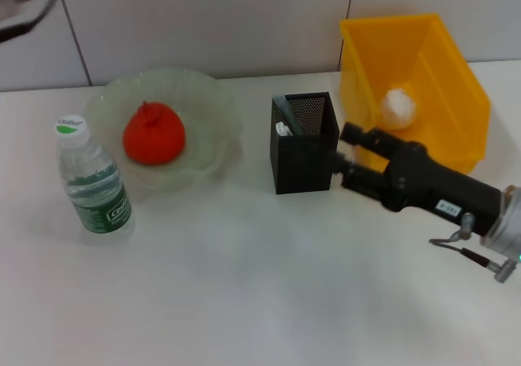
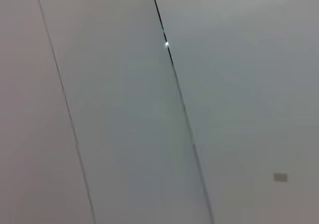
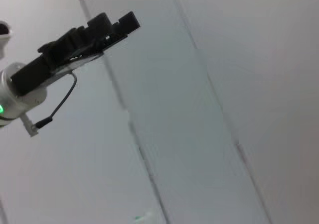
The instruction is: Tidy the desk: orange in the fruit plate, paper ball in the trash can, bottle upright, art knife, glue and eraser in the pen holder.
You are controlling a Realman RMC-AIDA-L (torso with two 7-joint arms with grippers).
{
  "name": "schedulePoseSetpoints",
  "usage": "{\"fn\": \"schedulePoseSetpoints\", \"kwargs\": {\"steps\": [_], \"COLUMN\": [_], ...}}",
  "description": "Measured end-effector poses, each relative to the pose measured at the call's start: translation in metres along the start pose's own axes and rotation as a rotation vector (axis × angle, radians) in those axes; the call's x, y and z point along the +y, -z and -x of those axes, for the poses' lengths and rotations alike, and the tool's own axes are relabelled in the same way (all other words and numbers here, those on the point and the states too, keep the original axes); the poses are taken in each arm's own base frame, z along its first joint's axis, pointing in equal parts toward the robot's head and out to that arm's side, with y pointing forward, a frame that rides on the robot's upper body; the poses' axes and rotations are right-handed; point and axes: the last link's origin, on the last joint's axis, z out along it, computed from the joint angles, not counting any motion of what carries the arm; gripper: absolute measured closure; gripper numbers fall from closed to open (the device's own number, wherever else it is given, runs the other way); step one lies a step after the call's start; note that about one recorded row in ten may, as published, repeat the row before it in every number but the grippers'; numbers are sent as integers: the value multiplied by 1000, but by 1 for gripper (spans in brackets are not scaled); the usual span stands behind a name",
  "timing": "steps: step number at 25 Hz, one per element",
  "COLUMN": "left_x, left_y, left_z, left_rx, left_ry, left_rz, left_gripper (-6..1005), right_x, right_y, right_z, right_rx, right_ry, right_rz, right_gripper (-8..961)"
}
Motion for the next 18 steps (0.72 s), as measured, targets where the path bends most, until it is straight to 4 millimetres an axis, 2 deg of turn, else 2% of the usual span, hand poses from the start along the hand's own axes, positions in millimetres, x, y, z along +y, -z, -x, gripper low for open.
{"fn": "schedulePoseSetpoints", "kwargs": {"steps": [2,3,5,7,8,9,10,11,16,17,18], "left_x": [3,3,10,13,19,19,24,24,30,30,35], "left_y": [23,23,54,69,89,89,105,105,154,154,175], "left_z": [5,5,15,21,32,32,44,44,69,69,80], "left_rx": [16,16,-2,-17,-43,-43,-66,-66,-77,-77,-56], "left_ry": [28,28,54,69,105,105,148,148,267,267,313], "left_rz": [17,17,37,40,41,41,39,39,-8,-8,-1], "left_gripper": [209,210,211,211,211,211,211,211,212,212,212], "right_x": [2,2,4,4,4,4,5,5,5,6,9], "right_y": [-5,-5,-11,-17,-24,-24,-26,-29,-45,-49,-57], "right_z": [1,1,3,5,7,7,9,10,19,21,23], "right_rx": [16,16,32,43,51,51,55,61,97,109,136], "right_ry": [15,15,31,43,52,52,58,65,85,91,102], "right_rz": [29,29,58,80,99,99,108,119,166,180,209], "right_gripper": [220,220,220,220,220,220,220,220,220,220,220]}}
